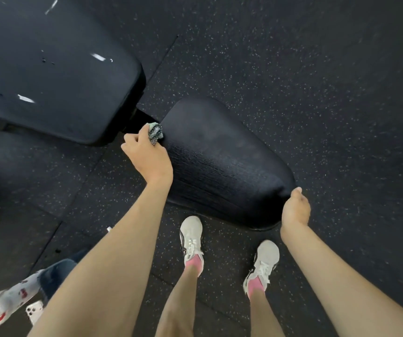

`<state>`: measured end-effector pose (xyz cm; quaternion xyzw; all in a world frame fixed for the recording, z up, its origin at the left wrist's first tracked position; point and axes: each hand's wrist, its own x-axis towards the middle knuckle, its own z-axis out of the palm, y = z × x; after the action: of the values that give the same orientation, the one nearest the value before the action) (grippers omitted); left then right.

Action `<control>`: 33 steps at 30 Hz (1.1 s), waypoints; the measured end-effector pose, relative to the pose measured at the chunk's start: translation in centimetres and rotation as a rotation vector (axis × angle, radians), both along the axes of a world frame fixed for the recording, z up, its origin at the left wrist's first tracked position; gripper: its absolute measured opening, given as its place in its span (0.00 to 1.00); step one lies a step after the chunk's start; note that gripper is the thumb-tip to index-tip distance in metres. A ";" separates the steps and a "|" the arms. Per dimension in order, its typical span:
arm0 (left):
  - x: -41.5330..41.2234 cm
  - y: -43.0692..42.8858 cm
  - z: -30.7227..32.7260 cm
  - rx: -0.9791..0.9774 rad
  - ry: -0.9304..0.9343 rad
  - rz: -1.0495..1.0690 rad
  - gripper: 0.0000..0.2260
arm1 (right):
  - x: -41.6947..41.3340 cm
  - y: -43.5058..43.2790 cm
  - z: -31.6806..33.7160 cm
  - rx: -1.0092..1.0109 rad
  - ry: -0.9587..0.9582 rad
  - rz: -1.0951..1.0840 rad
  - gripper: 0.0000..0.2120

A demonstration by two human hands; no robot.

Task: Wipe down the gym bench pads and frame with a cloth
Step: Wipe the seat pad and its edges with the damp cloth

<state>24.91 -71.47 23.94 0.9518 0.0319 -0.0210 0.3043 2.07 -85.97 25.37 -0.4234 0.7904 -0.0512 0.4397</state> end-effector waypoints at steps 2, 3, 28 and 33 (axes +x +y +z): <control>-1.2 -1.9 0.5 0.018 -0.015 -0.049 0.17 | -0.3 -0.2 -0.1 0.003 0.006 -0.012 0.24; -2.1 -2.9 0.8 0.029 -0.023 -0.126 0.17 | -0.5 -0.3 0.0 0.004 0.007 -0.014 0.24; -17.2 -14.5 0.7 0.189 -0.223 -1.146 0.18 | -4.0 -4.8 2.4 0.210 -0.125 0.019 0.26; -11.4 -13.8 0.3 0.198 -0.201 -1.008 0.19 | -1.9 -4.6 2.6 0.216 -0.103 0.083 0.25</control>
<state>13.48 -85.23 24.27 0.8705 -0.4579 -0.0704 0.1664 0.17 -90.59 28.02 -0.4028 0.7495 0.0306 0.5244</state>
